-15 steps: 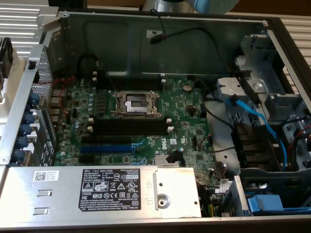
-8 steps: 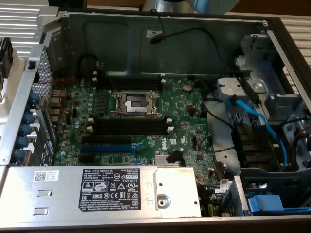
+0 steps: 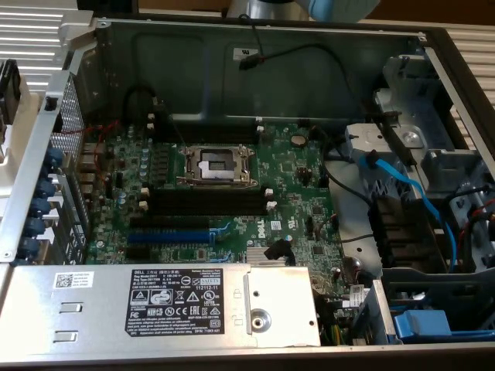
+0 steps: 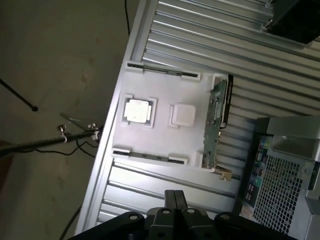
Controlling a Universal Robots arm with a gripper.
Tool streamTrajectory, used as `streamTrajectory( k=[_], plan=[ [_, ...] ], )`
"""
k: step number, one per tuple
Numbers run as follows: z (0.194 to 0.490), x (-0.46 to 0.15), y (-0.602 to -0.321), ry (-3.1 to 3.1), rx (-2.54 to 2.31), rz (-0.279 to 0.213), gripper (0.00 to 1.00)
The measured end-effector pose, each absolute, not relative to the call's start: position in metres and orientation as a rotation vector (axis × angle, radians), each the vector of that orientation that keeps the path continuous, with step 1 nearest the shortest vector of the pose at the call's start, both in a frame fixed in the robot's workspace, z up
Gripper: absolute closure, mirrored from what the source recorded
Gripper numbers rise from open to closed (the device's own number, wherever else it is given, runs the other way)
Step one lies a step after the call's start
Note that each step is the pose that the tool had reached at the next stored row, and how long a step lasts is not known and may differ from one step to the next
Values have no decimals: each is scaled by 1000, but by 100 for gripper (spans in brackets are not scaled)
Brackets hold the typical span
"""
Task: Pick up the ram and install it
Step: 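Pick up the ram and move it above insertion slot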
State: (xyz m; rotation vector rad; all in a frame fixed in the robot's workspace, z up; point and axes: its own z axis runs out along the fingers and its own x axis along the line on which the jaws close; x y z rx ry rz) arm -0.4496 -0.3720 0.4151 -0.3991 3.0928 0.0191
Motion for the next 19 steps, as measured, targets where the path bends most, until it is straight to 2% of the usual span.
streamTrajectory(
  k=[6,19],
  plan=[
    [415,-450,-371,3091,-417,20,90],
    [415,-450,-371,3022,-779,24,90]
  ],
)
